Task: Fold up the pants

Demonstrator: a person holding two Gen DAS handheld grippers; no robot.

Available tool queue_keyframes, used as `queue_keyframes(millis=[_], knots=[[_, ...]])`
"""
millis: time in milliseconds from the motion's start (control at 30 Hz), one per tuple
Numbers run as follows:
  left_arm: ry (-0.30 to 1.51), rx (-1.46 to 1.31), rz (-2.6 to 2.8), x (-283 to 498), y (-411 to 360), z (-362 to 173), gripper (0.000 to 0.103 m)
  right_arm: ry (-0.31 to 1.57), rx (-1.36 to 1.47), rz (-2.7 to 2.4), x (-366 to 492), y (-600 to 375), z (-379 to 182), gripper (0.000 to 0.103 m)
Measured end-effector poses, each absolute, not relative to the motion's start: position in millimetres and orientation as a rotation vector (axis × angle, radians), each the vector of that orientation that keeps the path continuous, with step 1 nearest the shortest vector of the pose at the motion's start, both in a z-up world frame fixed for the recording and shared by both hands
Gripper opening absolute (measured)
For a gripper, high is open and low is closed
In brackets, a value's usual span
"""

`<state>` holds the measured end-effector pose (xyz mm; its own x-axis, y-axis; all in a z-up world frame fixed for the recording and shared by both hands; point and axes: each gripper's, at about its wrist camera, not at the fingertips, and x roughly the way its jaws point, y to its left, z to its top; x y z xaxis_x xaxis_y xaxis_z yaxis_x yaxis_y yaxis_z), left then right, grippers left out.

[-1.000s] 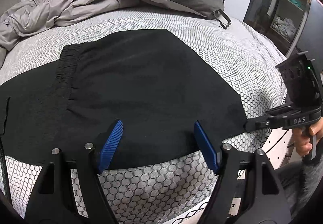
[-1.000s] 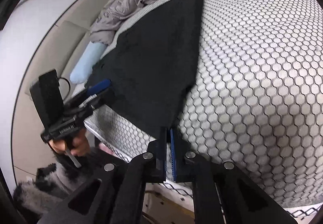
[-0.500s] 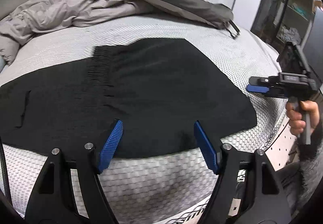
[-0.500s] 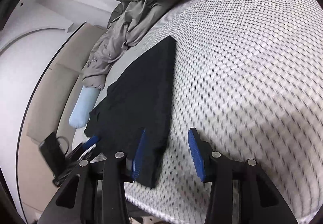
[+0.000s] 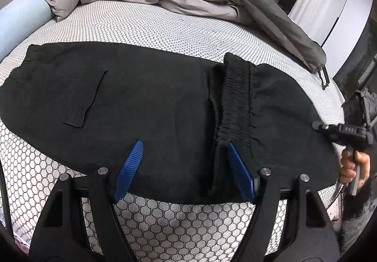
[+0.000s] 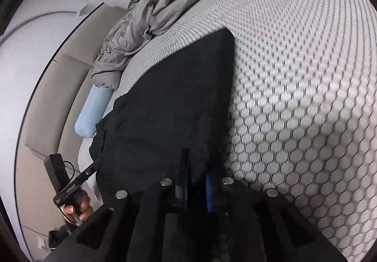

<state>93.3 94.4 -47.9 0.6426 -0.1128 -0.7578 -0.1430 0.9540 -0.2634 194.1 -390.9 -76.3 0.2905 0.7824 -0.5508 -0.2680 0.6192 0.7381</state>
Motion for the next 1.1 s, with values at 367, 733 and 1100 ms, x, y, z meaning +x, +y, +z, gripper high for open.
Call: queue_keyframes(millis=[367, 733, 1100], knots=[[0.864, -0.233, -0.011, 90.1, 74.5, -39.3, 0.071, 1.036, 0.536, 0.593, 198.5, -427.9, -64.9, 0.021], [0.762, -0.143, -0.094, 101.0, 12.5, -3.3, 0.071, 0.802, 0.26, 0.577, 103.9, -377.2, -1.2, 0.039], [0.654, -0.174, -0.115, 86.6, 12.8, 34.9, 0.075, 0.89, 0.051, 0.669, 93.0, -277.1, -39.3, 0.039]])
